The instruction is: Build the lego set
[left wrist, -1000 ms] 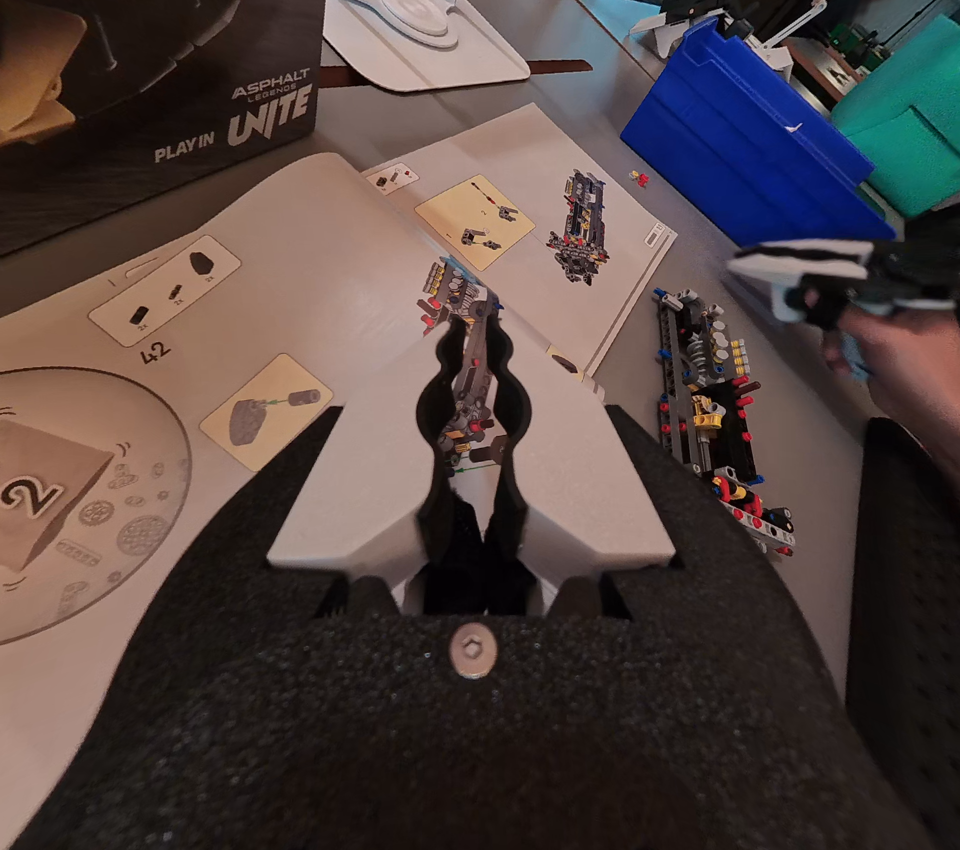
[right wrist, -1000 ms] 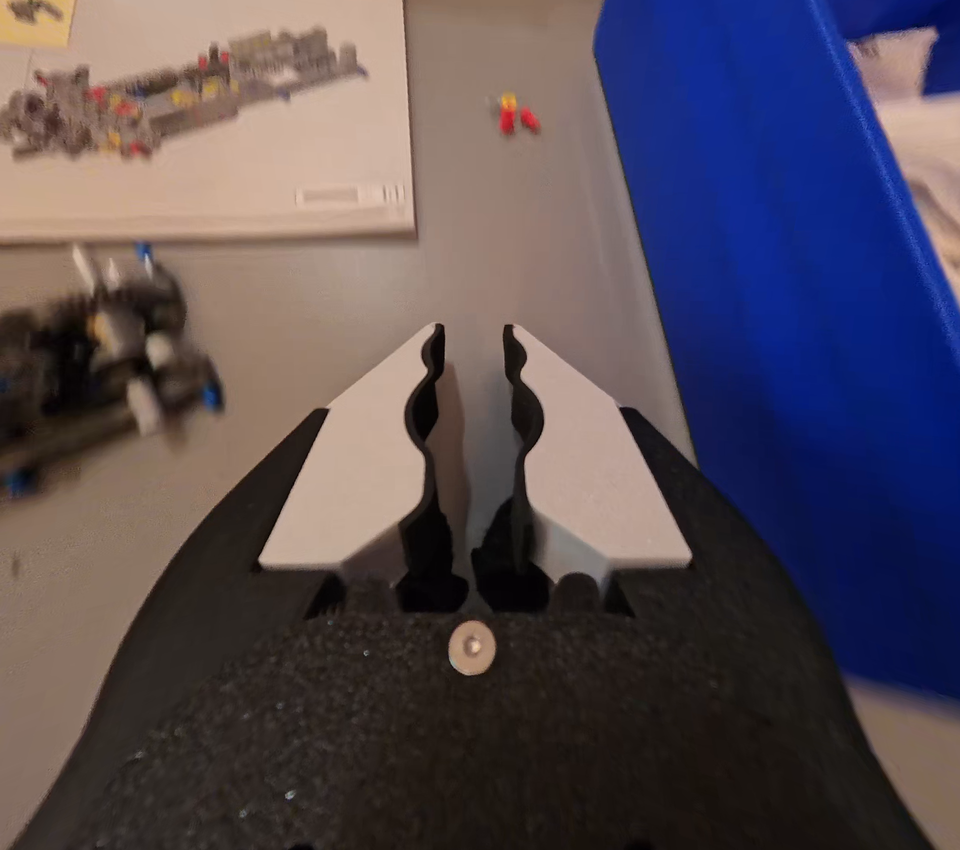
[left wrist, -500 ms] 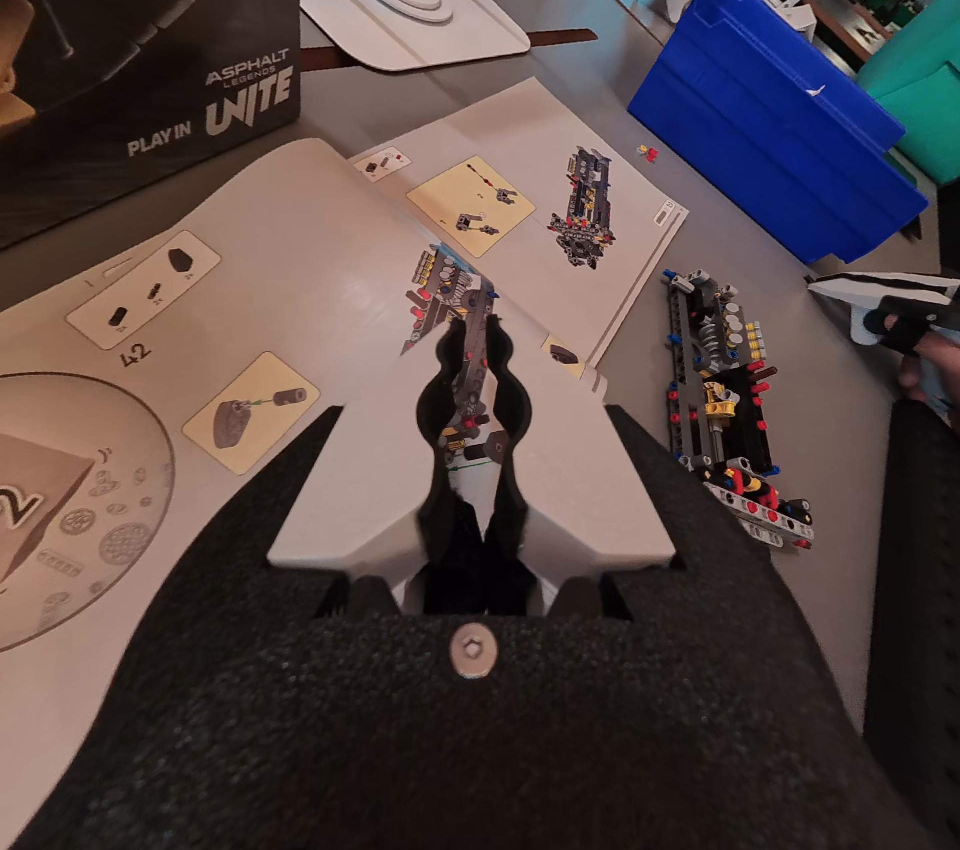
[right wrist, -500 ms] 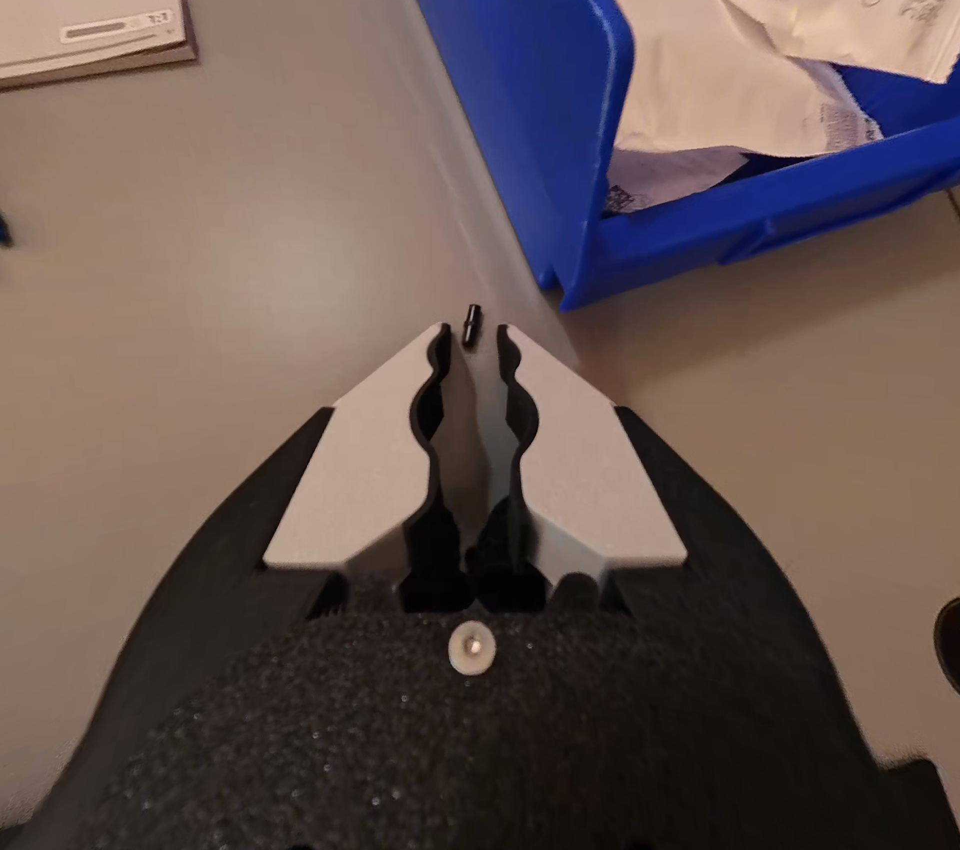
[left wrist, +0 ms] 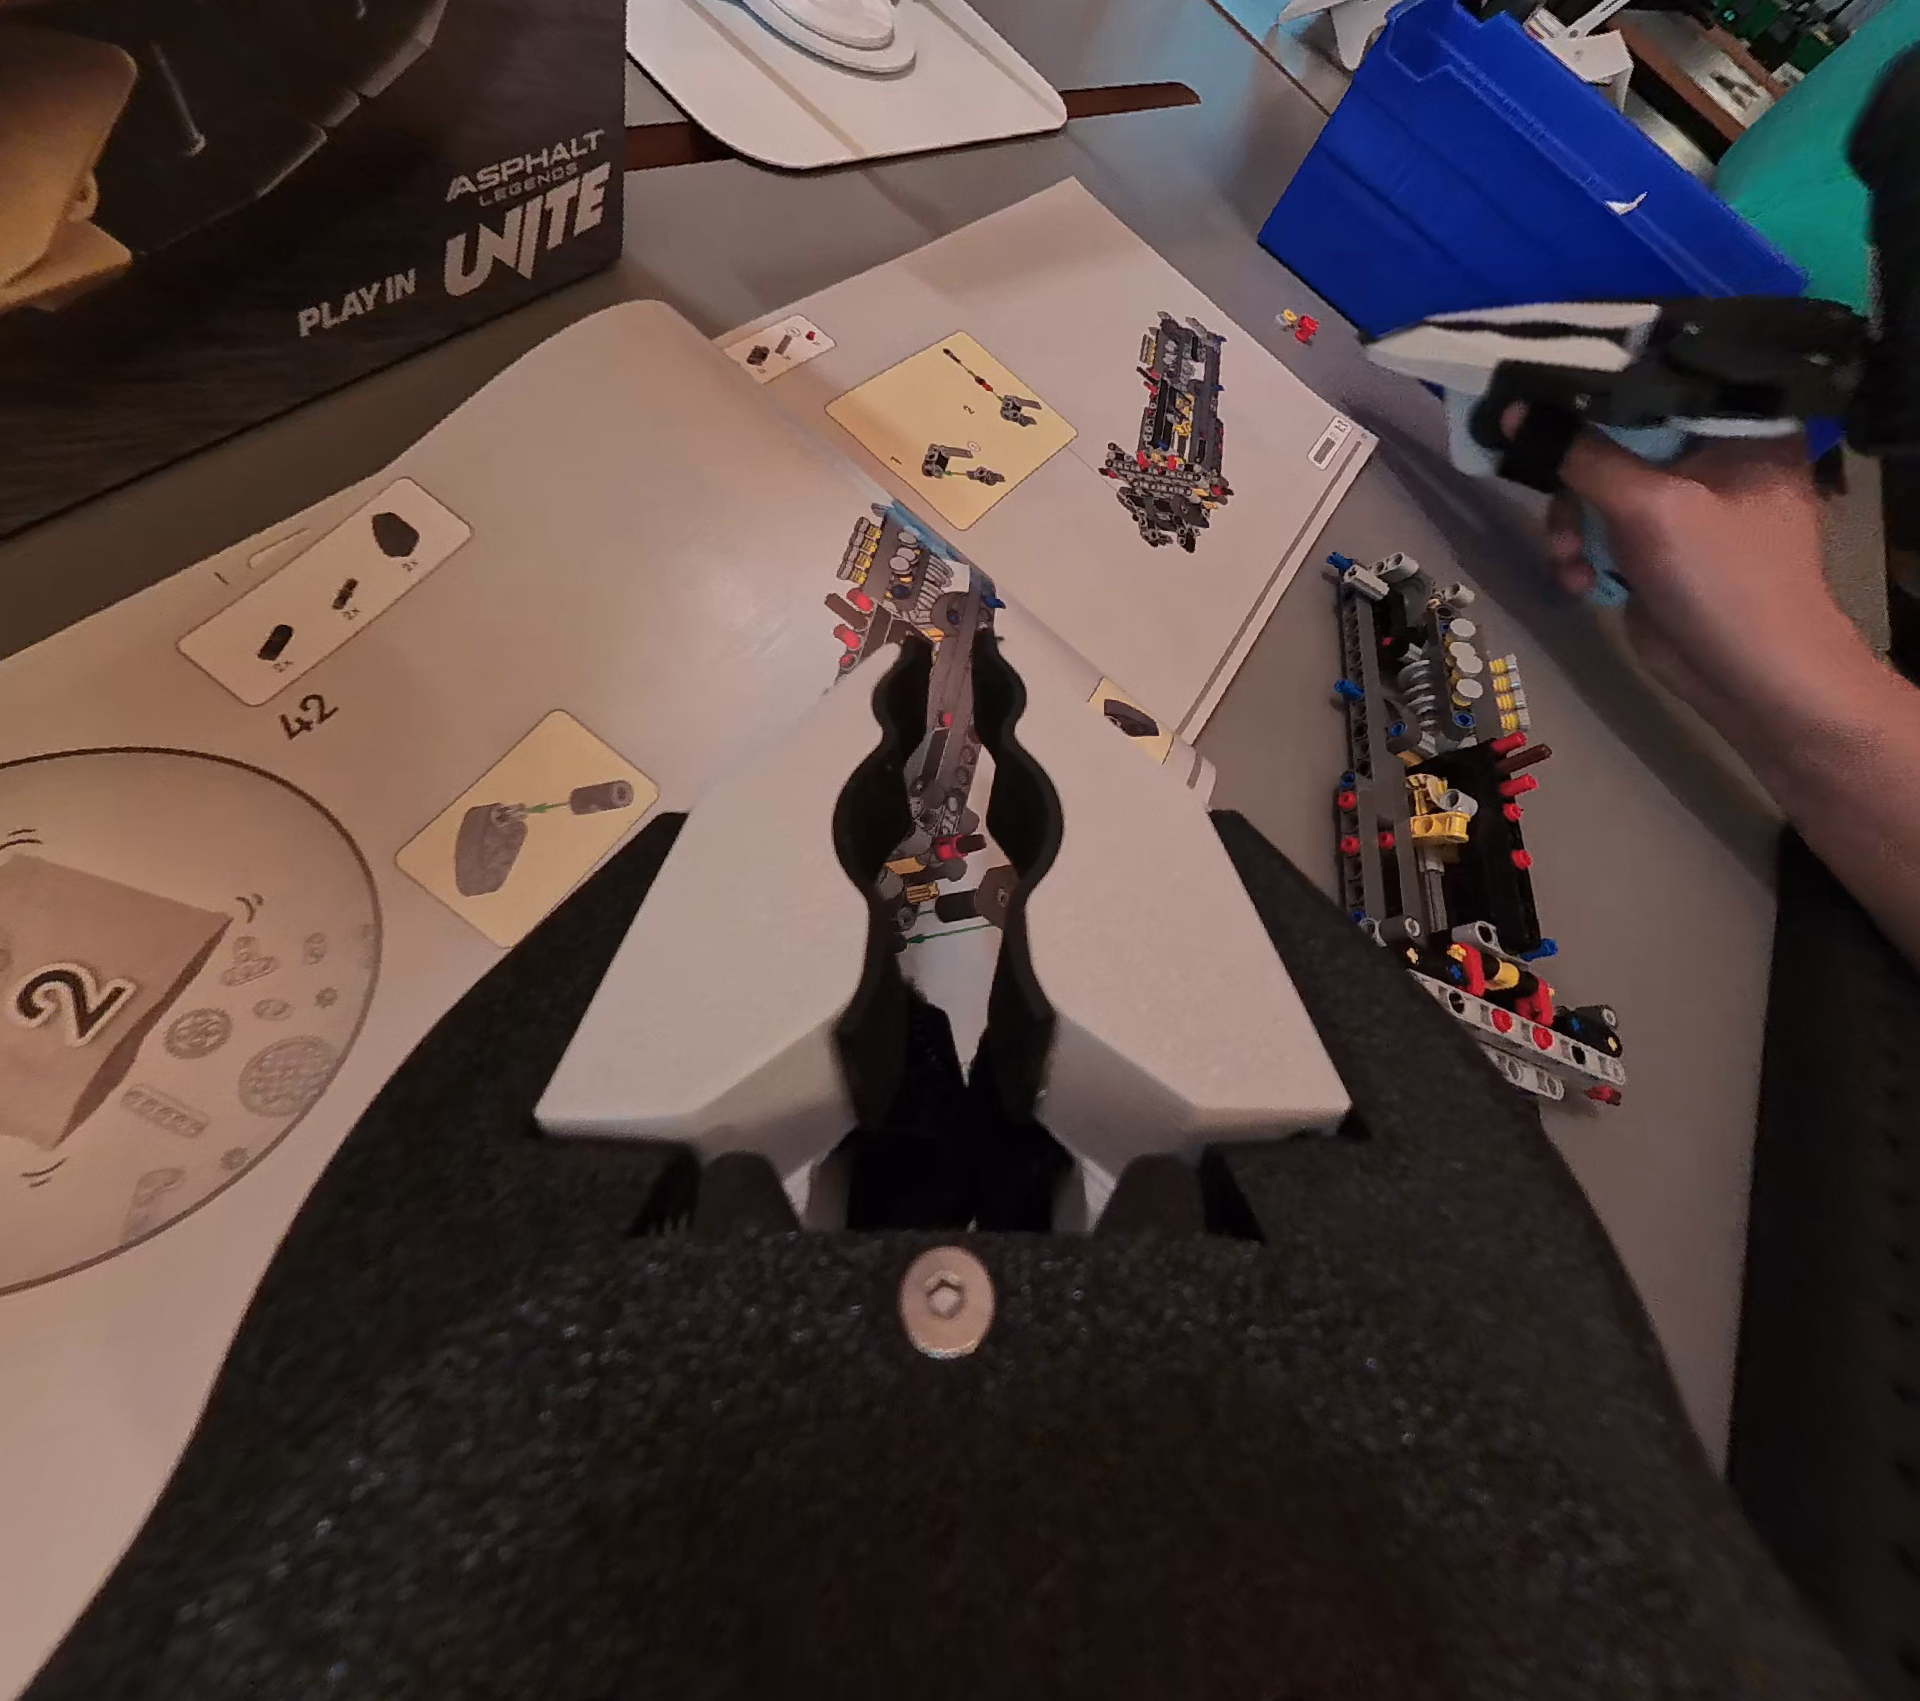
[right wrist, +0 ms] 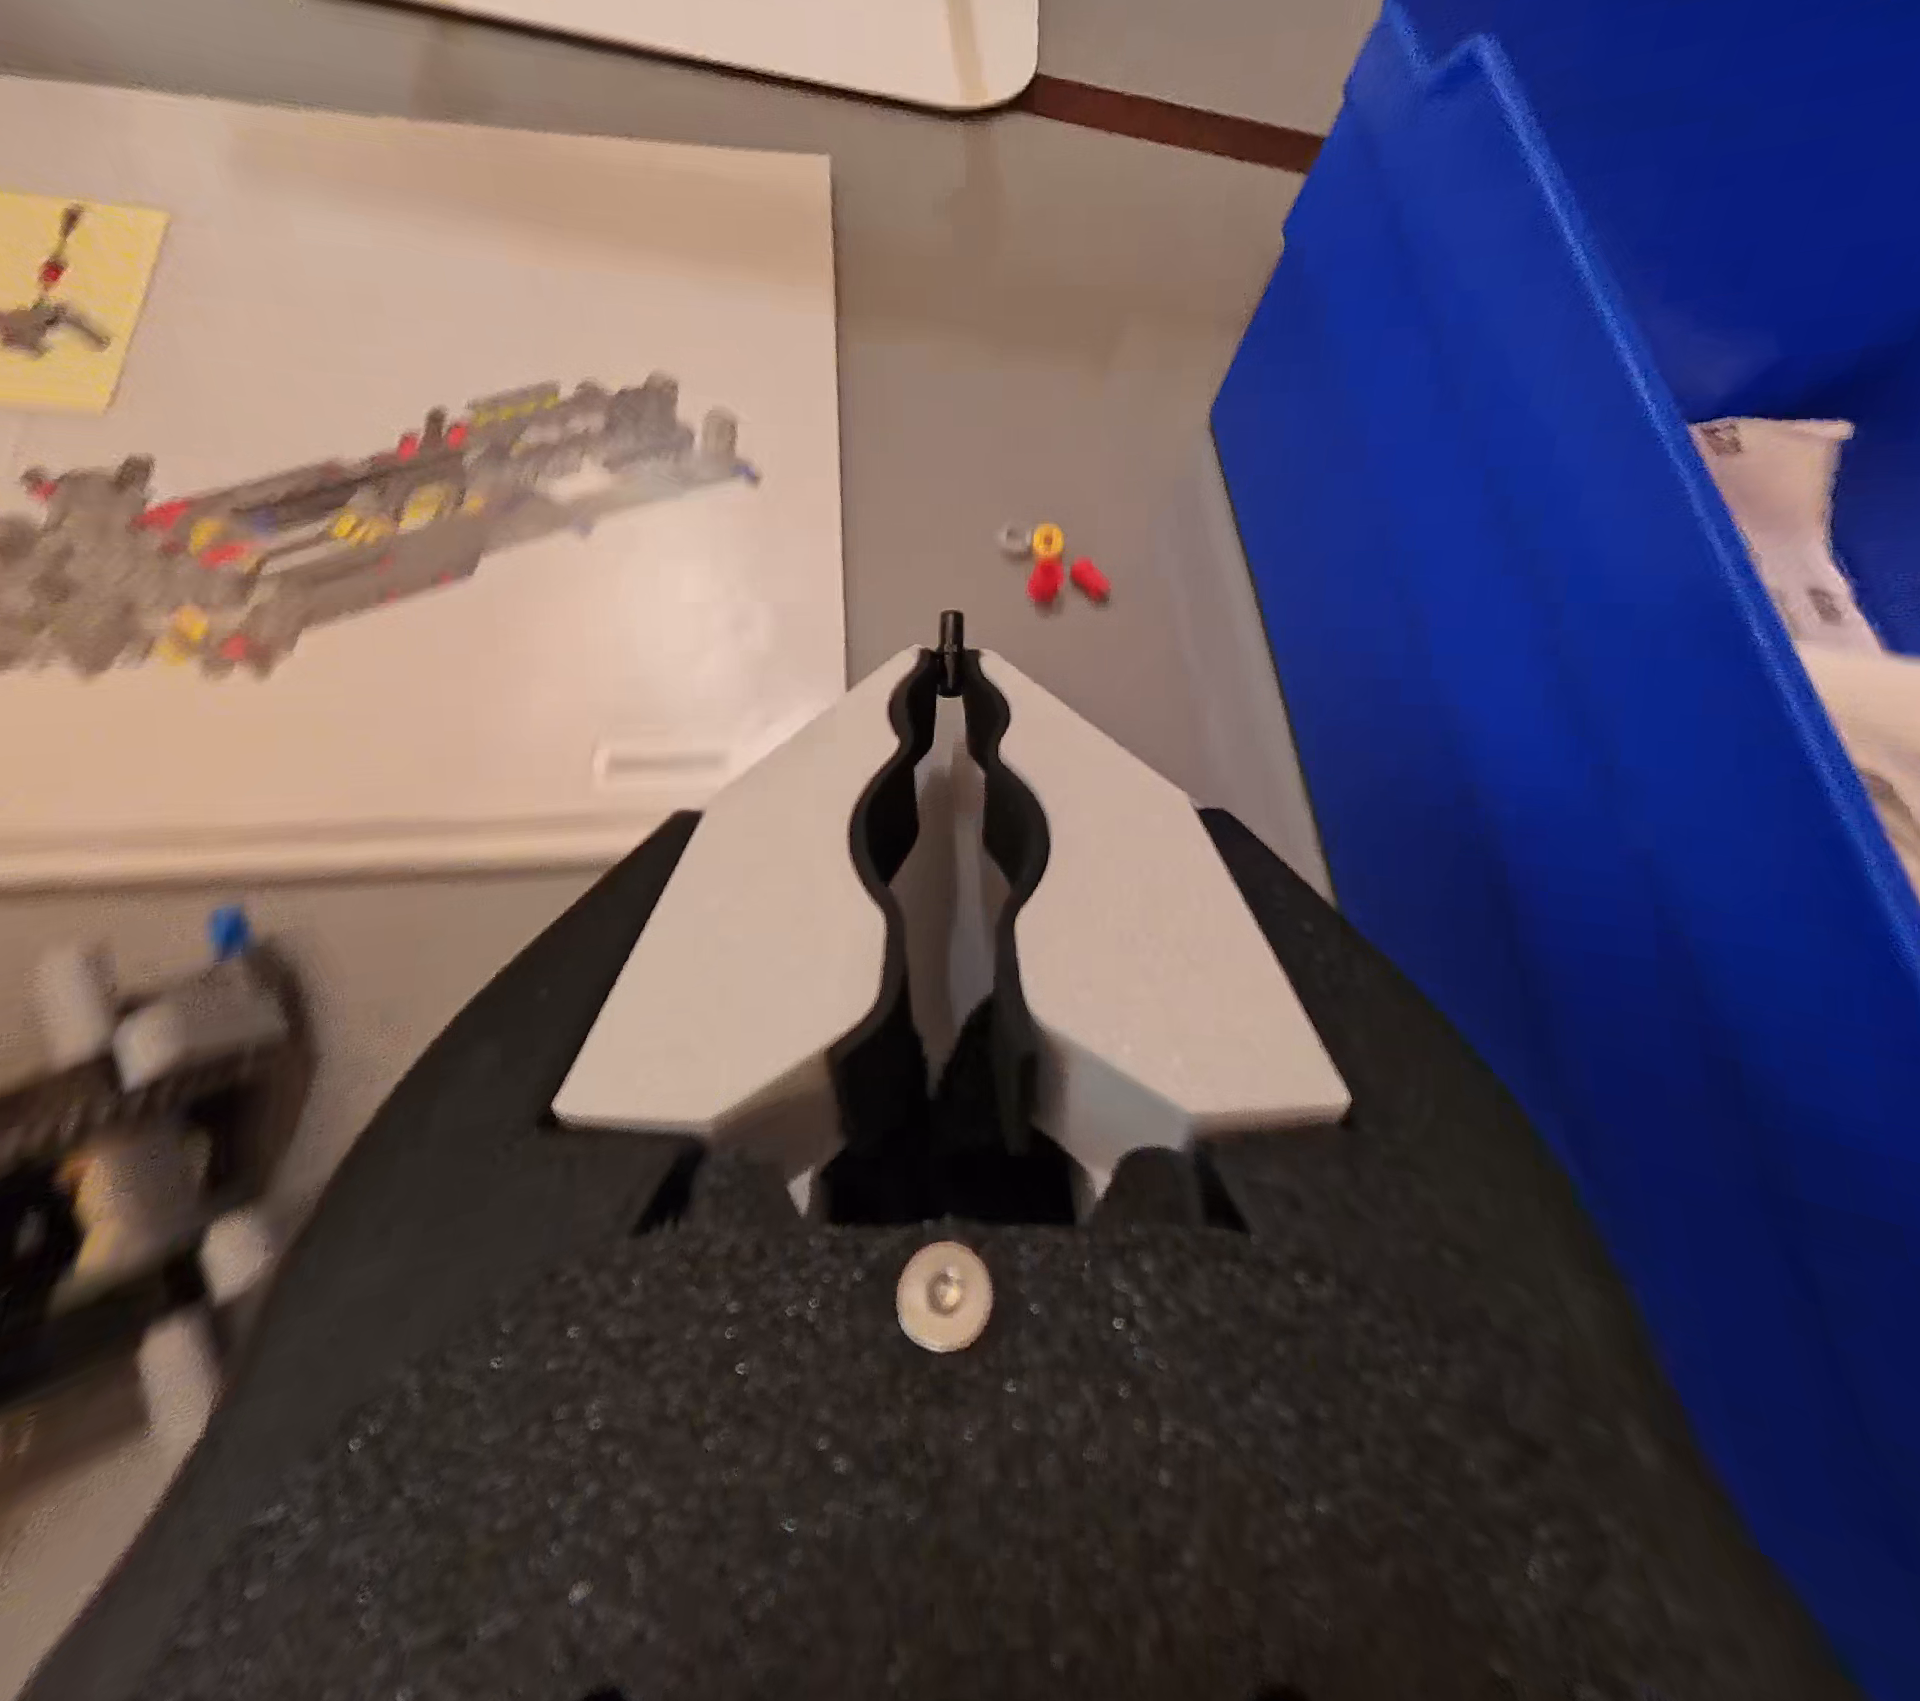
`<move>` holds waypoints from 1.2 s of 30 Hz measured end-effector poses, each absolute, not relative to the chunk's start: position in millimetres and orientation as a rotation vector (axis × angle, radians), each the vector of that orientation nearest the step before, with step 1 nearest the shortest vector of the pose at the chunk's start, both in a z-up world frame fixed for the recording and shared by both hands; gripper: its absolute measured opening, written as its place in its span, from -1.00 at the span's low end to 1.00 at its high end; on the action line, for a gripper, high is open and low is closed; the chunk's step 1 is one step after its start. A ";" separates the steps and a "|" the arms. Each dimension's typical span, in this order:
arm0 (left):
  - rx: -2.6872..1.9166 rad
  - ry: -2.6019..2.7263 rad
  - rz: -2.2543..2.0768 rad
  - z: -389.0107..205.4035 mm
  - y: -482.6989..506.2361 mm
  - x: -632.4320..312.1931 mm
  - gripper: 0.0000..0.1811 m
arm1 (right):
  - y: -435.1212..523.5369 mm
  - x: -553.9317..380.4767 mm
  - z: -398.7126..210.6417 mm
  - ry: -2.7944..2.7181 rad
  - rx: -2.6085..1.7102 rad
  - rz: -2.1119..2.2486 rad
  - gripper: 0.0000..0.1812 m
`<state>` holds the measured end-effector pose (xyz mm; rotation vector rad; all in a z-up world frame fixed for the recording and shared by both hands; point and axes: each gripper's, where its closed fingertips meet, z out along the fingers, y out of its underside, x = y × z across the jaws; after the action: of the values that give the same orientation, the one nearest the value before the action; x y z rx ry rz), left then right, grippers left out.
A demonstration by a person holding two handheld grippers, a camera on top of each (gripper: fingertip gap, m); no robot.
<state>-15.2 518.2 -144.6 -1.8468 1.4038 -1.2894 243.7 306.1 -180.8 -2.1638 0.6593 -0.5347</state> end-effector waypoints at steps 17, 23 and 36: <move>-1.842 1.428 -1.189 -147.3 522.5 -16.9 -0.93 | 322.7 264.2 -191.4 0.707 -2.168 -0.462 -0.87; -1.753 1.387 -0.937 -129.6 534.8 -41.9 -0.87 | 326.8 197.9 -145.0 0.538 -1.985 -0.325 -0.76; -2.184 0.646 -0.374 -92.0 611.6 -381.2 -0.75 | 313.5 140.5 -137.8 0.479 -1.866 -0.077 -0.78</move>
<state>-381.2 611.6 -92.0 -2.1837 0.6456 -0.3740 140.5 313.5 -137.8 -1.8662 0.4795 -0.0771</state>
